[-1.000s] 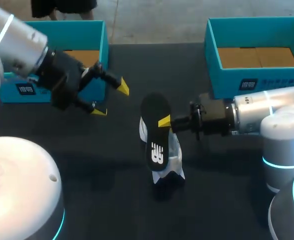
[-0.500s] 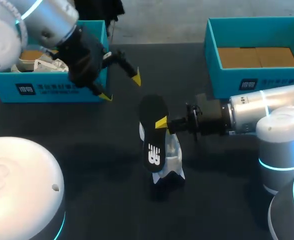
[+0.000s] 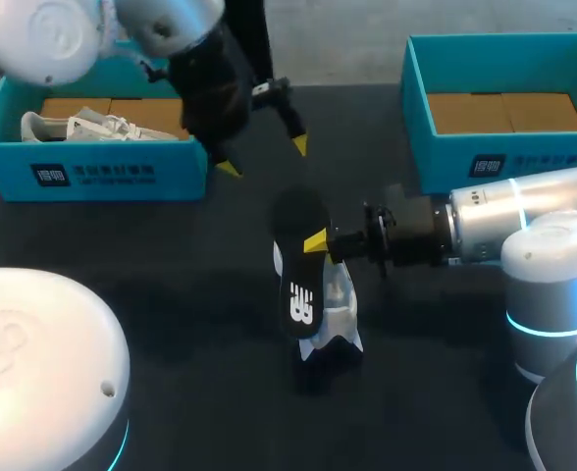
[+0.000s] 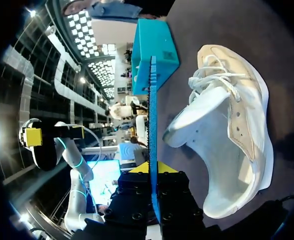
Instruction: Take the shoe out of the shoebox, open the shoe tongue, remove and reinsert the insole, then place the shoe into the shoebox
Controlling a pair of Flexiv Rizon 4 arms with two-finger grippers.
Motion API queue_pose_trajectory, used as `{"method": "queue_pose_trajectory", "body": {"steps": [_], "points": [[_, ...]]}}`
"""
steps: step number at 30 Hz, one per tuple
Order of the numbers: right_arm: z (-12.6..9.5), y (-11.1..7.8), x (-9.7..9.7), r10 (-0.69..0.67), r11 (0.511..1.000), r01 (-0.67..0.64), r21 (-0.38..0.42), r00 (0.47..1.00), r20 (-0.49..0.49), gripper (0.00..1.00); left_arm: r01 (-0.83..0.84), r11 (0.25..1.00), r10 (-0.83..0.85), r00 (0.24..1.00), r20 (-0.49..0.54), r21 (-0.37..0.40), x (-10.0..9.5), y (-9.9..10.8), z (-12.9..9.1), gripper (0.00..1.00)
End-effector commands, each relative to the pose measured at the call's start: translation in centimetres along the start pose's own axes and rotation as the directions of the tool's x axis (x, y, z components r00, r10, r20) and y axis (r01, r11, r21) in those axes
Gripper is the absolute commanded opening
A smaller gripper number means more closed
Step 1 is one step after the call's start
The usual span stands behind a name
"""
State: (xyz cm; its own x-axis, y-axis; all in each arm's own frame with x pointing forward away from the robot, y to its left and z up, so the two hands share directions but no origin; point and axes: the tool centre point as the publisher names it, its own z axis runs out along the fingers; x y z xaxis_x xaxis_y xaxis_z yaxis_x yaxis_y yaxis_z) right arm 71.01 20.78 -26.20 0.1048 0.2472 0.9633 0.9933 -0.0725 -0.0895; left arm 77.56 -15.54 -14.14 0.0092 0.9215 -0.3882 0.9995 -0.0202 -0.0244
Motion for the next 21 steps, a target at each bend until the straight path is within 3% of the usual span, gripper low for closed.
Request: {"method": "queue_pose_trajectory", "body": {"steps": [1, 12, 21], "points": [[0.1, 0.0, 0.2, 0.002, 1.0, -0.002, 0.0, 1.0, 0.007, 0.0, 0.005, 1.0, -0.002, 0.973, -0.231, 0.01, -1.2, 0.9, 0.5, 1.0], [0.1, 0.0, 0.2, 0.002, 1.0, -0.002, 0.0, 1.0, 0.007, 0.0, 0.018, 1.0, -0.012, 0.95, -0.311, 0.017, -2.1, 1.3, 1.4, 1.0], [0.1, 0.0, 0.2, 0.002, 1.0, -0.002, 0.0, 1.0, 0.007, 0.0, 0.021, 0.999, -0.011, 0.947, -0.32, 0.028, -2.3, 1.2, 2.3, 1.0]]}}
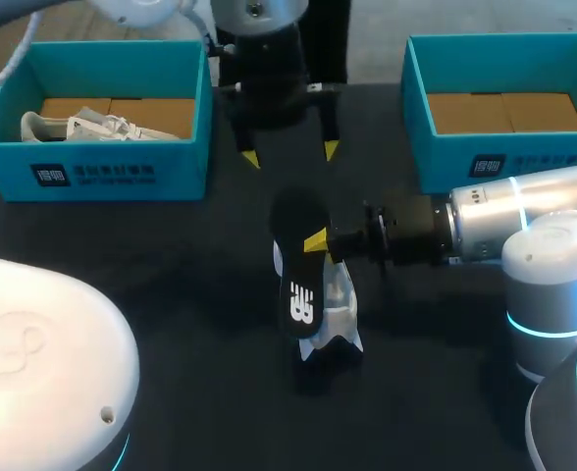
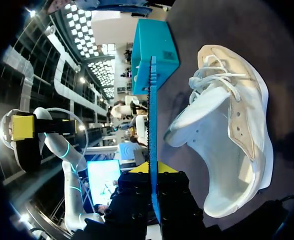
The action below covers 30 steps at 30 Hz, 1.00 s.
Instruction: Take the shoe out of the shoebox, open the shoe tongue, remove and reinsert the insole, then place the shoe into the shoebox
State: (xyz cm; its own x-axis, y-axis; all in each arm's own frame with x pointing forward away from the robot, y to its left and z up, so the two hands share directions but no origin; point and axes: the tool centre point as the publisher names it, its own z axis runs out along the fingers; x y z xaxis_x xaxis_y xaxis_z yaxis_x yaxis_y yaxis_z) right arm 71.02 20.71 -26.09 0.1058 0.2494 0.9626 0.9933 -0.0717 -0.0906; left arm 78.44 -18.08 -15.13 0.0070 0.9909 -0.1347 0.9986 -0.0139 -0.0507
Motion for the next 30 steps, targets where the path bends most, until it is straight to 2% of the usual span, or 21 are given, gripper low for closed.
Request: {"method": "queue_pose_trajectory", "body": {"steps": [1, 6, 13, 23, 30], "points": [[0.2, -0.1, 0.1, 0.001, 1.0, -0.001, -0.001, 1.0, 0.004, 0.0, 0.005, 1.0, -0.004, 0.998, -0.06, 0.009, -0.4, 0.2, 0.5, 1.0], [0.2, -0.1, 0.1, 0.001, 1.0, -0.001, -0.001, 1.0, 0.004, 0.0, 0.014, 1.0, -0.013, 1.0, -0.02, 0.011, 0.0, 0.1, 0.7, 1.0], [0.2, -0.1, 0.1, 0.001, 1.0, -0.001, -0.001, 1.0, 0.004, 0.0, 0.022, 1.0, -0.021, 0.998, 0.06, -0.017, 0.9, -0.5, 0.0, 1.0], [0.2, -0.1, 0.1, 0.001, 1.0, -0.001, -0.001, 1.0, 0.004, 0.0, 0.052, 0.998, -0.042, 0.949, 0.312, -0.025, 3.5, -1.6, -1.1, 1.0], [0.2, -0.1, 0.1, 0.001, 1.0, -0.001, -0.001, 1.0, 0.004, 0.0, 0.046, 0.998, -0.025, 0.893, 0.449, -0.036, 4.7, -3.0, -1.1, 1.0]]}}
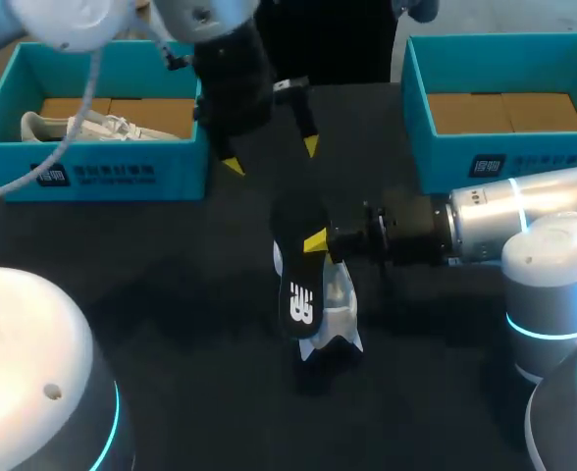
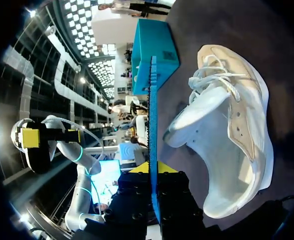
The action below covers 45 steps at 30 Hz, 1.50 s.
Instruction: Take the shoe out of the shoebox, open the shoe tongue, remove and reinsert the insole, then place the shoe into the shoebox
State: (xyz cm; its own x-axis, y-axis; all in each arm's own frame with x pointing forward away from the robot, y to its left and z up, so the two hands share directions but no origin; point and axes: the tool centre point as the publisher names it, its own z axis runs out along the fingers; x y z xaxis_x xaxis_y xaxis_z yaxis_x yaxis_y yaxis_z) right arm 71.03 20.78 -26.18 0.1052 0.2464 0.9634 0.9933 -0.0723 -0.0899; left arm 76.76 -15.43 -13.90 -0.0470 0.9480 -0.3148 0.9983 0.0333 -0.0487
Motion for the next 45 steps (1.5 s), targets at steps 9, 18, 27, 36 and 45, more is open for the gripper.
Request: {"method": "queue_pose_trajectory", "body": {"steps": [9, 18, 27, 36, 45], "points": [[0.1, -0.1, 0.1, 0.001, 1.0, -0.001, -0.001, 1.0, 0.007, 0.0, -0.045, 0.999, 0.05, 0.875, 0.482, -0.022, 3.6, -1.3, 0.1, 1.0], [0.1, -0.1, 0.1, 0.001, 1.0, -0.001, -0.001, 1.0, 0.007, 0.0, -0.128, 0.988, 0.15, 0.746, 0.649, -0.082, 3.6, -1.3, -0.1, 1.0], [0.1, -0.1, 0.1, 0.001, 1.0, -0.001, -0.001, 1.0, 0.007, 0.0, -0.131, 0.988, 0.152, 0.68, 0.717, -0.084, 4.0, -1.5, 0.1, 1.0], [0.1, -0.1, 0.1, 0.001, 1.0, -0.001, -0.001, 1.0, 0.007, 0.0, -0.131, 0.988, 0.152, 0.68, 0.717, -0.084, 4.0, -1.5, 0.1, 1.0], [-0.3, 0.2, 1.1, 0.003, 1.0, -0.003, -0.007, 1.0, -0.024, 0.0, -0.092, 0.994, 0.103, 0.616, 0.781, -0.059, 5.6, -0.6, 1.8, 1.0]]}}
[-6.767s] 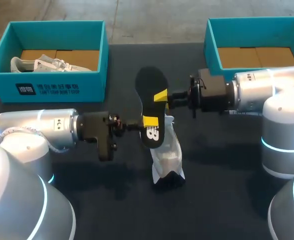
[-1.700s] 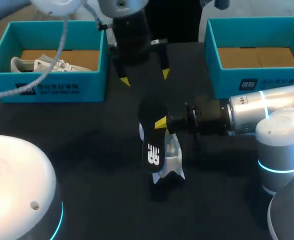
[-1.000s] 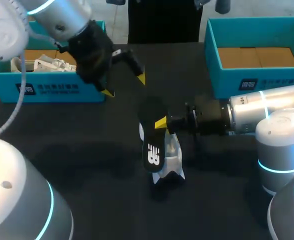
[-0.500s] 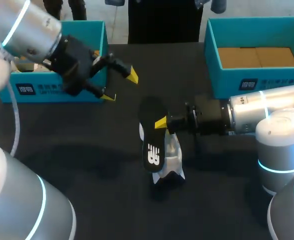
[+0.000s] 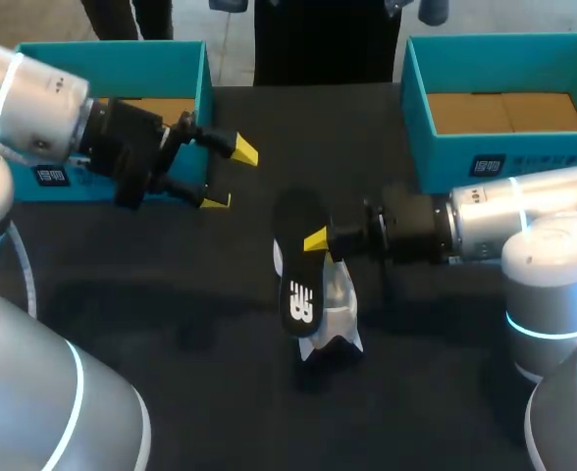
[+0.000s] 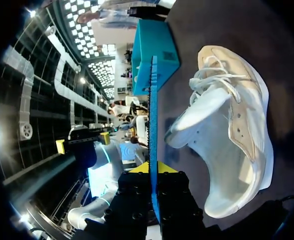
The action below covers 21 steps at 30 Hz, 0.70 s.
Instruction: Take the shoe out of the shoebox, open the shoe tongue, remove and reinsert the insole, then place the shoe into the shoebox
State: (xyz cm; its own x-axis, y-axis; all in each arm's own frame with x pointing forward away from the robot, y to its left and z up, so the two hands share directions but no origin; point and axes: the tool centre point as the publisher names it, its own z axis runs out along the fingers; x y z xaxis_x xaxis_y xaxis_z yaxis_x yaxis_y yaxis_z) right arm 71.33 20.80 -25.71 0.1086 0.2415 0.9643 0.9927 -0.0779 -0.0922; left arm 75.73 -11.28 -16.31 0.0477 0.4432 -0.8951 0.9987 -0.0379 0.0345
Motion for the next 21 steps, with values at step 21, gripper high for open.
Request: {"method": "queue_pose_trajectory", "body": {"steps": [21], "points": [[-0.7, -0.2, 2.5, -0.024, 0.999, 0.021, -0.034, 0.996, -0.082, 0.0, -0.059, 0.998, 0.056, 0.956, 0.289, 0.002, 3.6, -0.6, 2.8, 1.0]]}}
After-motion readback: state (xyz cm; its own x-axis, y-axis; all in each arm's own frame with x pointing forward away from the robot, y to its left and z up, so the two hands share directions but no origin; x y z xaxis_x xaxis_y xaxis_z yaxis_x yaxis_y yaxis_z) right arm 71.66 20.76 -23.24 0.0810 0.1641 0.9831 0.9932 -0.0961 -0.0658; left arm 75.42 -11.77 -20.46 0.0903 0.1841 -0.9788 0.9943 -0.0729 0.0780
